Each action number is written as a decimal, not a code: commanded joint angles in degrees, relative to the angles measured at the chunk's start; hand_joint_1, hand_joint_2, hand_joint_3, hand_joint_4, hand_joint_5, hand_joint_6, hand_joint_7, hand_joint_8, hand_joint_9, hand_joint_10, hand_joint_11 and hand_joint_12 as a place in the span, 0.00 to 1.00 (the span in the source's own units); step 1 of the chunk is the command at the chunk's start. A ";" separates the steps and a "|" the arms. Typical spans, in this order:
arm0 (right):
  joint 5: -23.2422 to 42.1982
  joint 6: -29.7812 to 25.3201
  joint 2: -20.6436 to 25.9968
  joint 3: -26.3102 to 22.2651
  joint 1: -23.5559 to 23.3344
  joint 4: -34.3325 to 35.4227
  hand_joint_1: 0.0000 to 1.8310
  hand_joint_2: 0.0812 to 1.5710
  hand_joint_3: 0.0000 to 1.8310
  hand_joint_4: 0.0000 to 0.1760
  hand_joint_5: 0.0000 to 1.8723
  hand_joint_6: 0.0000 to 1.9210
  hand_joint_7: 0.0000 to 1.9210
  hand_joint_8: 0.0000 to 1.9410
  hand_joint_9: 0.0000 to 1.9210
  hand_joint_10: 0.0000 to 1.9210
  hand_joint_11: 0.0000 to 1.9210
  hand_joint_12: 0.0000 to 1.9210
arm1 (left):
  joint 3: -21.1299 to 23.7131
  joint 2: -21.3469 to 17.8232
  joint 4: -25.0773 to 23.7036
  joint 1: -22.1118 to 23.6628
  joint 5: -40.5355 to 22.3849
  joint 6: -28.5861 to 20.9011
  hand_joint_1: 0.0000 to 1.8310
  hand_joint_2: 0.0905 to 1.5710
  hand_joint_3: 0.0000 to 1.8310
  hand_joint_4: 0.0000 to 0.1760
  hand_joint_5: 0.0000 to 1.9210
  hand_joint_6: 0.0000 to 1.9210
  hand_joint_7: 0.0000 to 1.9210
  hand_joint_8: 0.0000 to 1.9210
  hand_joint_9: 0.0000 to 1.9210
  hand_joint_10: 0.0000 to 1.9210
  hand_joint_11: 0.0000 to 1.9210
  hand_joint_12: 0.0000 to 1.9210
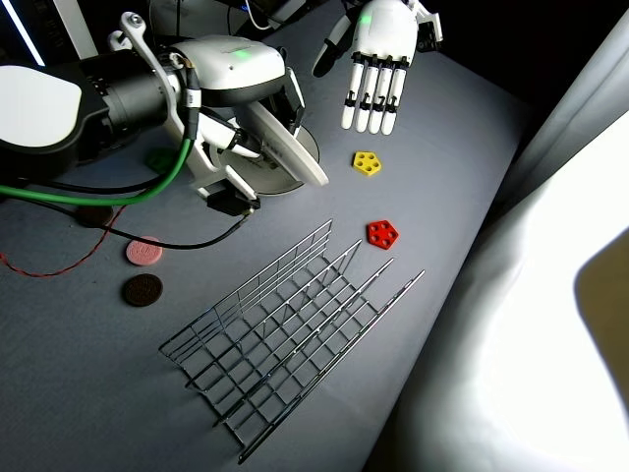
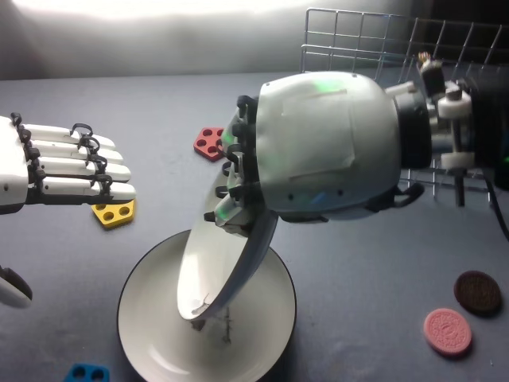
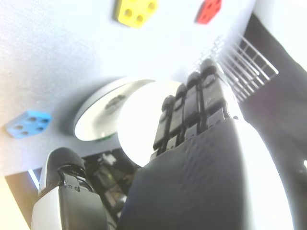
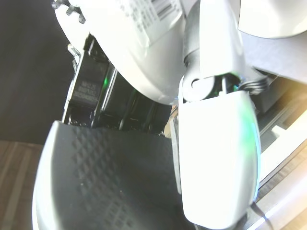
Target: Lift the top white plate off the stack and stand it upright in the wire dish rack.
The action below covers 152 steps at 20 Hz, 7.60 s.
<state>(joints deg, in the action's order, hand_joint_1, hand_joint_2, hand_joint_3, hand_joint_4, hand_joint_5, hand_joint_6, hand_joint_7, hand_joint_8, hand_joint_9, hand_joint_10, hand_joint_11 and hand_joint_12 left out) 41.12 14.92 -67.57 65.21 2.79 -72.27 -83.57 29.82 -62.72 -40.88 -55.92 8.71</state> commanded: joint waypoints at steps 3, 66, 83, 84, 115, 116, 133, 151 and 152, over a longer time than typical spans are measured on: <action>7.45 -1.77 -0.14 1.85 -2.15 3.10 0.82 0.67 0.00 0.00 0.47 0.52 0.54 0.33 0.57 0.36 0.49 0.72 | -0.17 -0.29 3.86 1.13 -3.25 -0.63 0.19 0.59 0.00 0.00 0.00 0.00 0.02 0.01 0.03 0.01 0.03 0.06; -14.11 -26.71 -1.79 19.42 -21.30 -3.90 0.81 0.71 0.00 0.00 0.44 0.62 0.47 0.41 0.48 0.51 0.39 0.83 | -0.32 0.92 6.87 1.19 -4.02 -1.32 0.16 0.61 0.00 0.00 0.00 0.00 0.00 0.00 0.00 0.00 0.01 0.02; -15.63 -34.75 -2.20 19.87 -26.46 -14.26 0.81 0.71 0.00 0.00 0.42 0.64 0.46 0.44 0.48 0.50 0.40 0.83 | -0.35 1.36 6.00 1.91 -3.76 -1.34 0.20 0.60 0.00 0.00 0.00 0.00 0.02 0.00 0.02 0.00 0.02 0.03; -16.00 -35.62 -2.19 19.77 -26.71 -15.04 0.81 0.71 0.00 0.00 0.44 0.62 0.46 0.43 0.49 0.50 0.42 0.81 | -0.35 1.36 6.00 1.91 -3.80 -1.34 0.21 0.59 0.00 0.00 0.01 0.00 0.02 0.00 0.02 0.00 0.02 0.03; -16.83 -80.31 8.95 7.03 -37.90 -59.25 0.81 0.71 0.00 0.00 0.39 0.64 0.44 0.47 0.50 0.50 0.43 0.80 | -0.32 1.44 5.80 1.84 -4.06 -1.33 0.19 0.59 0.00 0.00 0.00 0.00 0.02 0.00 0.02 0.00 0.02 0.05; -16.85 -82.00 9.43 6.79 -37.94 -60.10 0.81 0.71 0.00 0.00 0.37 0.66 0.44 0.49 0.50 0.49 0.43 0.81 | -0.32 1.44 5.80 1.84 -3.99 -1.33 0.19 0.59 0.00 0.00 0.00 0.00 0.02 0.00 0.02 0.00 0.02 0.05; -17.69 -97.50 14.13 4.08 -37.94 -65.83 0.81 0.71 0.00 0.00 0.38 0.65 0.45 0.47 0.50 0.49 0.43 0.81 | -0.28 1.45 5.80 1.86 -3.74 -1.34 0.19 0.58 0.00 0.00 0.01 0.00 0.04 0.01 0.04 0.01 0.03 0.06; -17.68 -108.25 16.88 3.47 -37.93 -66.82 0.82 0.66 0.00 0.00 0.48 0.53 0.53 0.35 0.62 0.32 0.51 0.70 | -0.28 1.45 5.73 1.86 -3.88 -1.33 0.20 0.59 0.00 0.00 0.00 0.00 0.01 0.00 0.01 0.00 0.00 0.04; -17.68 -108.80 17.05 3.59 -37.93 -66.99 0.81 0.69 0.00 0.00 0.42 0.58 0.48 0.42 0.56 0.41 0.47 0.75 | -0.28 1.45 5.73 1.85 -3.91 -1.33 0.20 0.59 0.00 0.00 0.00 0.00 0.01 0.00 0.01 0.00 0.00 0.04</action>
<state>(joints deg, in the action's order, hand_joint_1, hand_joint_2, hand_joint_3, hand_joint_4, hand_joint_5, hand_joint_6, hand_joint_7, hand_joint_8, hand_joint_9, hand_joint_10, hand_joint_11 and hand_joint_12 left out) 29.41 -93.93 -51.16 68.66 -33.78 -141.32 -83.92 31.33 -60.60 -40.16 -56.21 7.46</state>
